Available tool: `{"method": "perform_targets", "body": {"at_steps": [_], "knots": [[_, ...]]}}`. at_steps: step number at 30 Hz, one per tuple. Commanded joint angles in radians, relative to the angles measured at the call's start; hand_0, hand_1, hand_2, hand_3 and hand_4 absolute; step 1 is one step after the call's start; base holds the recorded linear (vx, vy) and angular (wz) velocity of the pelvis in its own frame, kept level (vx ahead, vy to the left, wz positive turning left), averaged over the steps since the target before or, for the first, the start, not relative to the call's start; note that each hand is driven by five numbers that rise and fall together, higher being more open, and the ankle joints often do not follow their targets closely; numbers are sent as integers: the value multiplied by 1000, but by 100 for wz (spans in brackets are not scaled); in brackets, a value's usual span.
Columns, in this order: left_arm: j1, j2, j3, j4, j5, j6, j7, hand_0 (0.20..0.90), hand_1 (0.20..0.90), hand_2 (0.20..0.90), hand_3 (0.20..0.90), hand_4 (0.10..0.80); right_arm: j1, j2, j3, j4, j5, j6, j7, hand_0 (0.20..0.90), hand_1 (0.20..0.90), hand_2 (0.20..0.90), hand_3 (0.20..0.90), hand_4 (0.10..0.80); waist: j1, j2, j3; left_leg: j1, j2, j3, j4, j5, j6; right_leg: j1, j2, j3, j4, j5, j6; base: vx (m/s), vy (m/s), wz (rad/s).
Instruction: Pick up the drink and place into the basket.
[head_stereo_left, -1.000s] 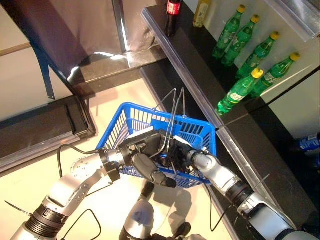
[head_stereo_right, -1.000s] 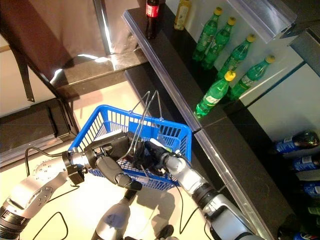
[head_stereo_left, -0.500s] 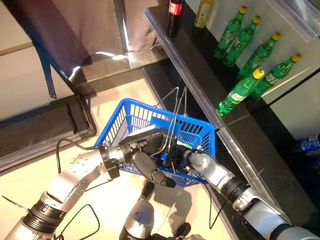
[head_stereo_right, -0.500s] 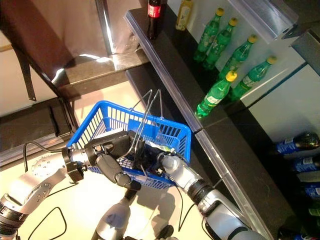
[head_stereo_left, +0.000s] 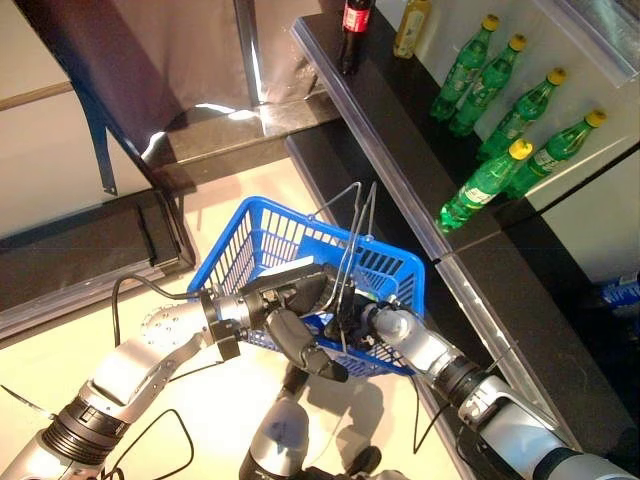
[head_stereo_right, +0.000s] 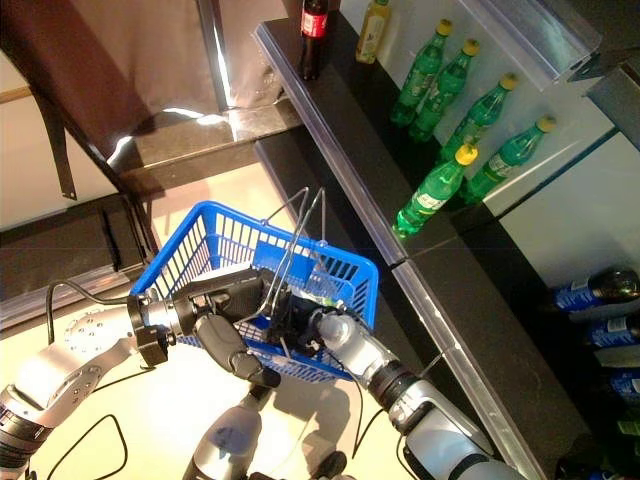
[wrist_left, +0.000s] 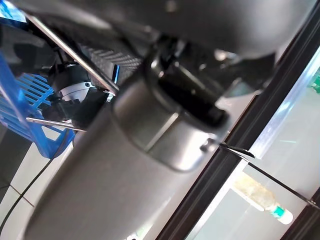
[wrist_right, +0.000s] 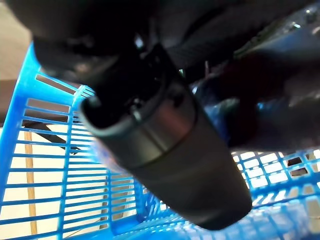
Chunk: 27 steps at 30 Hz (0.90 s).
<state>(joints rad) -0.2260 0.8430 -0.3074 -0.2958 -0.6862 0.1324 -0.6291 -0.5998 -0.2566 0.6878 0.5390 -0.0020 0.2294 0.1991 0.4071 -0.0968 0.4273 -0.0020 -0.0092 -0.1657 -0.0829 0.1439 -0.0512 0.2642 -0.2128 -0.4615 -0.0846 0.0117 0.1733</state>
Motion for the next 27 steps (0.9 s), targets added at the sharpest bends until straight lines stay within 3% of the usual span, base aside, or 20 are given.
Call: {"method": "perform_targets", "body": {"at_steps": [1,17,27], "knots": [[-186,-290,-29,-342,-276,-312,-139,300,300,300,200,100,-8,67,90,111,-32,-60,-30,900,900,900,900,800,-10,-2,-419,72,73,110,-4,-105,-19,-70,-36,-4,20,69,8,0,0,0],[-166,-286,2,-309,-205,-333,-76,300,300,300,200,100,5,41,44,25,16,-43,-105,900,900,900,900,800,-24,3,-415,75,77,124,-4,-106,-20,-70,-35,1,18,72,9,-1,1,0],[-106,-294,110,-260,-178,-375,24,300,300,300,200,100,87,-19,-55,-165,56,-36,-190,900,900,900,900,800,-56,10,-406,78,84,144,-4,-107,-20,-77,-36,18,14,74,12,-13,2,-3]]}}
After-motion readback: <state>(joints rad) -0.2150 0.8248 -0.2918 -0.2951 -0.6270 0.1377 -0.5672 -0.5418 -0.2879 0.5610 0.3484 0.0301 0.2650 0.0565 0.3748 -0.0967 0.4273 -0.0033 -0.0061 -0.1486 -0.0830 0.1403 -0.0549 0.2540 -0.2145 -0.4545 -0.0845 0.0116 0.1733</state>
